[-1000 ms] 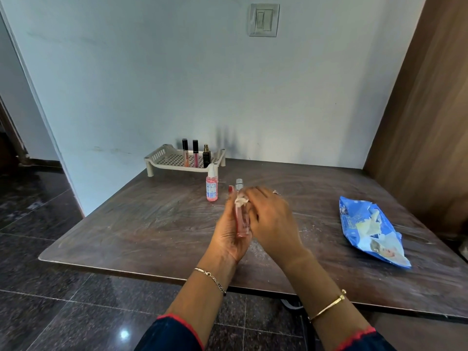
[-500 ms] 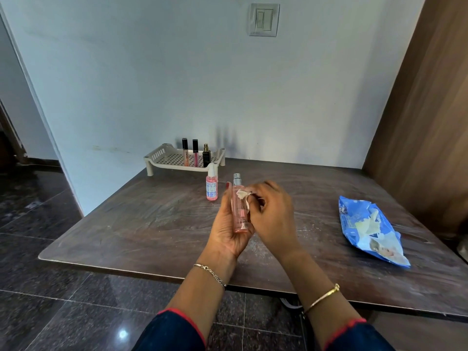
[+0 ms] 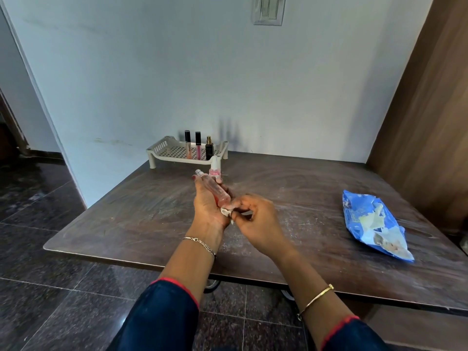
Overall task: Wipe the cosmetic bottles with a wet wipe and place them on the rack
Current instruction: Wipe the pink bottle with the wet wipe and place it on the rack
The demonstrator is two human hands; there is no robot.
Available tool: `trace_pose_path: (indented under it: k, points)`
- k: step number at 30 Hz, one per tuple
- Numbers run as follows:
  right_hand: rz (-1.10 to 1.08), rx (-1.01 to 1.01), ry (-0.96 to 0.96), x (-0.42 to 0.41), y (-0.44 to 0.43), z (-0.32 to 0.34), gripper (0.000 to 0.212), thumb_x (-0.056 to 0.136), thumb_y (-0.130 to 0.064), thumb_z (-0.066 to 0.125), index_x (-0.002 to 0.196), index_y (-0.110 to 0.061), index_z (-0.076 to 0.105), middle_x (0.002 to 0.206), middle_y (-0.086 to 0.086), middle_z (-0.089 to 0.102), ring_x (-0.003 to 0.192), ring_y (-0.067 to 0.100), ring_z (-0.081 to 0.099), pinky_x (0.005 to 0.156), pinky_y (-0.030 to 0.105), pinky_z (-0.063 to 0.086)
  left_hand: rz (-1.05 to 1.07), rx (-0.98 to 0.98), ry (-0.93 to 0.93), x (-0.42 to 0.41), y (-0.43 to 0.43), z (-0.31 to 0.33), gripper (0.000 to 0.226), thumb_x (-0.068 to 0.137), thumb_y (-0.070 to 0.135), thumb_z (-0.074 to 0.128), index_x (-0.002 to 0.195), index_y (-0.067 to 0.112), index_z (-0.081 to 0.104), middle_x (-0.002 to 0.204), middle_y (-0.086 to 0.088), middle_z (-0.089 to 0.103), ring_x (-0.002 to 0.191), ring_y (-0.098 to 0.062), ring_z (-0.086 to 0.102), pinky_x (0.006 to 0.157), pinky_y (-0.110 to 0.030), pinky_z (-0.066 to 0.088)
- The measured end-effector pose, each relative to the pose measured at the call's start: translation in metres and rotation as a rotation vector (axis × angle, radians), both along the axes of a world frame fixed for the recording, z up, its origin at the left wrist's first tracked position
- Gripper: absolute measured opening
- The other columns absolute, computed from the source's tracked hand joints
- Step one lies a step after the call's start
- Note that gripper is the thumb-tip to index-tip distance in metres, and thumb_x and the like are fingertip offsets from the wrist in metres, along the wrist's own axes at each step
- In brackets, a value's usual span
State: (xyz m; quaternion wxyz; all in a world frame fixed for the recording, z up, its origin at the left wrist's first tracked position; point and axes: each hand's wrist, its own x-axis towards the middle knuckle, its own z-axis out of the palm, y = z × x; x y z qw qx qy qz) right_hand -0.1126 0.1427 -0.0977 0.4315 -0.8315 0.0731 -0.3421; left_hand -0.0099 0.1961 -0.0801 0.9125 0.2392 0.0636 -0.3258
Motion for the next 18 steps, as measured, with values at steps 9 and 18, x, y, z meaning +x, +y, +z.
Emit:
trace_pose_path:
  k: [9, 18]
  points:
    - [-0.154, 0.565, -0.174, 0.049, 0.015, 0.013, 0.017, 0.076, 0.004, 0.073, 0.079, -0.012, 0.069, 0.078, 0.0, 0.071, 0.077, 0.013, 0.068, 0.079, 0.036, 0.058, 0.125, 0.048, -0.08, 0.019, 0.008, 0.018, 0.047, 0.101, 0.038, 0.036, 0.129, 0.003, 0.049, 0.089, -0.014, 0.061, 0.069, -0.021, 0.06, 0.068, -0.038, 0.052]
    - [-0.144, 0.748, -0.11, 0.086, 0.021, 0.019, 0.016, 0.077, 0.0, 0.075, 0.089, -0.009, 0.07, 0.091, 0.007, 0.071, 0.08, 0.014, 0.067, 0.069, 0.023, 0.056, 0.169, 0.053, -0.156, 0.06, 0.031, 0.01, 0.035, 0.097, 0.037, 0.045, 0.111, 0.005, 0.05, 0.087, -0.01, 0.056, 0.073, -0.022, 0.06, 0.071, -0.045, 0.054]
